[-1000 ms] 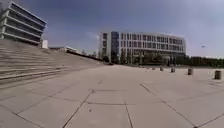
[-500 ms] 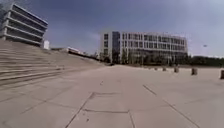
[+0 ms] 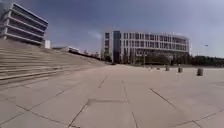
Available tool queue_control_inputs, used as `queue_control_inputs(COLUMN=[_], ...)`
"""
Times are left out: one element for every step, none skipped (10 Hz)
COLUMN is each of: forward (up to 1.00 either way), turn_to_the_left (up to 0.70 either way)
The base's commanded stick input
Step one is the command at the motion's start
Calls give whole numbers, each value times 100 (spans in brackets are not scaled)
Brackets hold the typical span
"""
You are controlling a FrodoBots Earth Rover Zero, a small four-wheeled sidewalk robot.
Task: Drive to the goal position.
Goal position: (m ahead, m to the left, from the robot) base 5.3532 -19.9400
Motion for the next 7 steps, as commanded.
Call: queue_control_inputs(forward=[70,70,70,70,70,70,70], turn_to_the_left=[-2,-2,-15,-28,-2,-4,-10])
